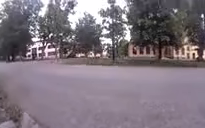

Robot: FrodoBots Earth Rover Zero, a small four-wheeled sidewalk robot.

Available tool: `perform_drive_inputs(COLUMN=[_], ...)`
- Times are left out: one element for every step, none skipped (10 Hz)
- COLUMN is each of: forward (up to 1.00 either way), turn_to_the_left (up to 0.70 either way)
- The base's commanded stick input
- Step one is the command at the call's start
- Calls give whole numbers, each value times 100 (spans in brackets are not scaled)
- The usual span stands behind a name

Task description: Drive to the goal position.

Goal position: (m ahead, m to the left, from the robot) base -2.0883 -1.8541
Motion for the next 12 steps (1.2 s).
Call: perform_drive_inputs(forward=[45,45,45,45,45,45,45,45,45,45,45,45], turn_to_the_left=[27,27,27,27,27,27,27,27,27,27,27,27])
